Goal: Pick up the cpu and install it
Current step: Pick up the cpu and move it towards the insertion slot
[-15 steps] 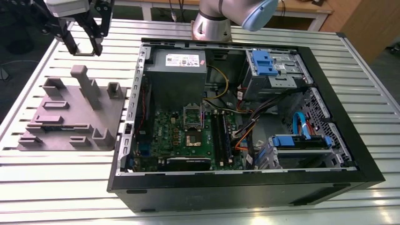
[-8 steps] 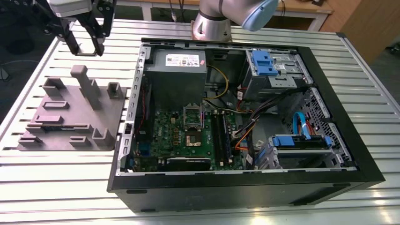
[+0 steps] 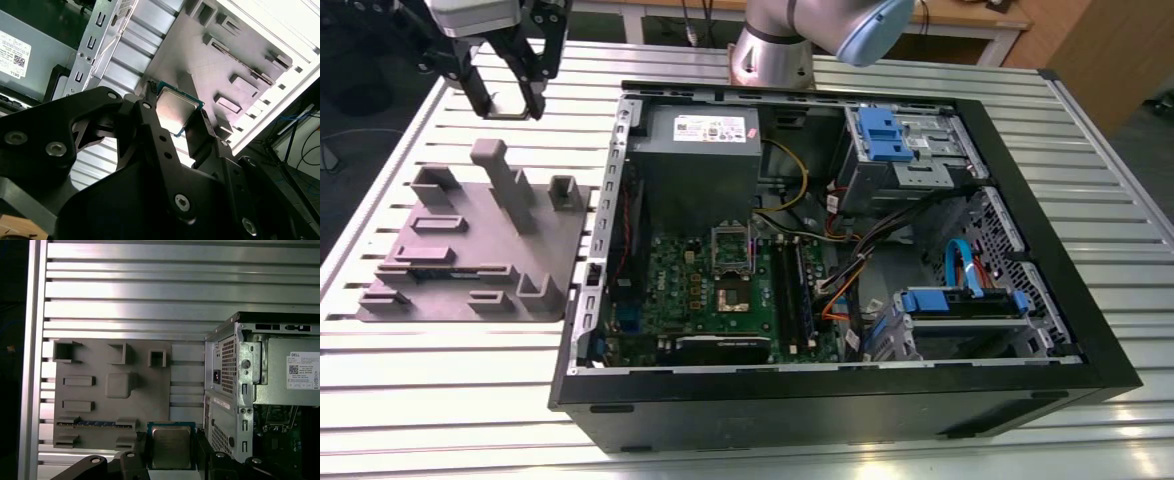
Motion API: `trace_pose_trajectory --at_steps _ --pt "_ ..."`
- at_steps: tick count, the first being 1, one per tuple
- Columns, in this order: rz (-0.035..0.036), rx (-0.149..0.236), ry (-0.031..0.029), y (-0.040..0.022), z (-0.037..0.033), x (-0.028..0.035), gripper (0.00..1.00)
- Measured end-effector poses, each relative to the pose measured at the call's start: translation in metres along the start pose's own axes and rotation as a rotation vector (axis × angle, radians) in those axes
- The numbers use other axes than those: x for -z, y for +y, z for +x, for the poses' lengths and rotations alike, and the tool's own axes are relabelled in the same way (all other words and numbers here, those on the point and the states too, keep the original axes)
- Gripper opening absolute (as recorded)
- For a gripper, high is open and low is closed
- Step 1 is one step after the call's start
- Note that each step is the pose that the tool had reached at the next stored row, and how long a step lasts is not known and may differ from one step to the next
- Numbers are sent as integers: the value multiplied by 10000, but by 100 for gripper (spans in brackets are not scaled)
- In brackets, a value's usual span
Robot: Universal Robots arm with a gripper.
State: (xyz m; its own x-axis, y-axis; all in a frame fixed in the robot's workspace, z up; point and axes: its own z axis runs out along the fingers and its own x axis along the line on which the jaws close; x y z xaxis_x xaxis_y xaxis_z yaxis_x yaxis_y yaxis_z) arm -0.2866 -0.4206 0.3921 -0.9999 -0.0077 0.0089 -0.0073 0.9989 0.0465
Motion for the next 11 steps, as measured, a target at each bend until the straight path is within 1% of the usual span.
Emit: trace_pose_trajectory --at_steps 4,8,9,11 --pt "-1 0 -1 0 -2 0 47" --pt "0 1 0 0 -21 0 47" --pt "-1 1 0 0 -67 0 47" --pt "-1 1 -1 -1 -88 -1 47"
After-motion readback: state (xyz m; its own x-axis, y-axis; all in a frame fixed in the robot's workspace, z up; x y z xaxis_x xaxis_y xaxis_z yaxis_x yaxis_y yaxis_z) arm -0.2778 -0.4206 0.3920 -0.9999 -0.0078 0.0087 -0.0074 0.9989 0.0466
